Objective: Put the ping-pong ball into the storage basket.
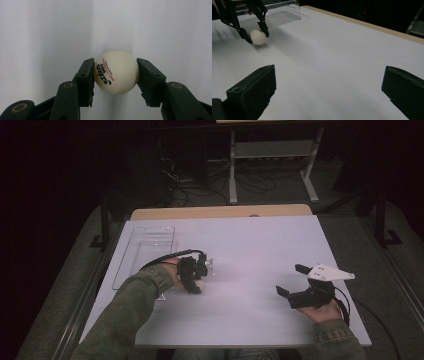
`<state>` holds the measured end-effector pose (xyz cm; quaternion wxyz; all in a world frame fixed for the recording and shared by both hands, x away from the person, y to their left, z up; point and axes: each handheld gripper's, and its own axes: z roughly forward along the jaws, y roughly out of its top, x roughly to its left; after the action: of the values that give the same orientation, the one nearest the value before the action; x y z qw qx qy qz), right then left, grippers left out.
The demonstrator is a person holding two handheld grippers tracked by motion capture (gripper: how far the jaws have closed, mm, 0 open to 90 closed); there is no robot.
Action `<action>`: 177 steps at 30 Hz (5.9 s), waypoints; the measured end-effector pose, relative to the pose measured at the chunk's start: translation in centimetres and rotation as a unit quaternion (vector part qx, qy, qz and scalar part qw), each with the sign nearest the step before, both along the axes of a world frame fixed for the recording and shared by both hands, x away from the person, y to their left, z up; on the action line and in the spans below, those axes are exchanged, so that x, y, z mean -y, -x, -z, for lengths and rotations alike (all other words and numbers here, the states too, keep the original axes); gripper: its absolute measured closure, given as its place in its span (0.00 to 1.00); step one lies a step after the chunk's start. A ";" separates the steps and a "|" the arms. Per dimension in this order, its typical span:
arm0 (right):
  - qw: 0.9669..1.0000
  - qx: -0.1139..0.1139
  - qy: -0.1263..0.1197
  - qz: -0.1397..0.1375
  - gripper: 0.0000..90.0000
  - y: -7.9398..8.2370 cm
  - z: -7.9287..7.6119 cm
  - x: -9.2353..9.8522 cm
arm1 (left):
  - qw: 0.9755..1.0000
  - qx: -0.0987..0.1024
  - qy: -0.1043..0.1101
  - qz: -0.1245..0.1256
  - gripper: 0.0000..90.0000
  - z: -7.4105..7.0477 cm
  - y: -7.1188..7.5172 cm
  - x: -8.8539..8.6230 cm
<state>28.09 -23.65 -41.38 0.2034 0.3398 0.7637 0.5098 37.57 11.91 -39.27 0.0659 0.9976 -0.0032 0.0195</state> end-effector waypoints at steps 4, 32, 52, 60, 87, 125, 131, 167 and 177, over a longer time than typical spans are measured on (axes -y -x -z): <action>1.000 0.001 -0.002 0.002 0.00 0.0 0.0 0.1 | 1.000 0.001 -0.001 0.004 0.56 -0.4 0.2 0.1; 1.000 0.001 -0.009 0.005 0.00 0.1 -0.2 0.2 | 1.000 0.021 0.001 0.007 0.56 -5.4 1.3 -0.5; 1.000 0.004 -0.012 0.010 0.00 0.3 -0.3 0.4 | 0.999 0.035 -0.002 0.018 0.56 -8.7 2.0 -0.3; 1.000 0.004 -0.009 0.009 0.00 0.2 -0.4 0.3 | 0.999 0.039 -0.008 0.023 0.56 -10.1 2.2 -0.1; 1.000 0.001 0.000 0.011 0.00 0.4 -0.3 0.3 | 0.998 0.067 -0.001 0.011 0.56 -15.7 2.8 -2.8; 1.000 0.002 -0.005 0.012 0.00 0.6 -0.3 0.5 | 0.997 0.071 -0.024 -0.034 0.56 -15.1 2.4 -8.7; 1.000 0.002 -0.005 0.014 0.00 0.7 -0.3 0.5 | 0.997 0.069 -0.027 -0.036 0.56 -14.3 2.3 -9.1; 1.000 -0.001 0.003 0.013 0.00 0.7 -0.2 0.5 | 0.998 0.041 -0.021 -0.039 0.56 -9.4 1.7 -10.2; 1.000 -0.002 0.010 0.007 0.00 0.6 -0.1 0.1 | 0.998 0.036 -0.031 -0.040 0.56 -8.1 1.2 -9.9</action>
<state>27.50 -23.77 -41.25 0.2089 0.3437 0.7667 0.5003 36.38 21.80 -31.16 0.0343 0.9972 0.0340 0.0578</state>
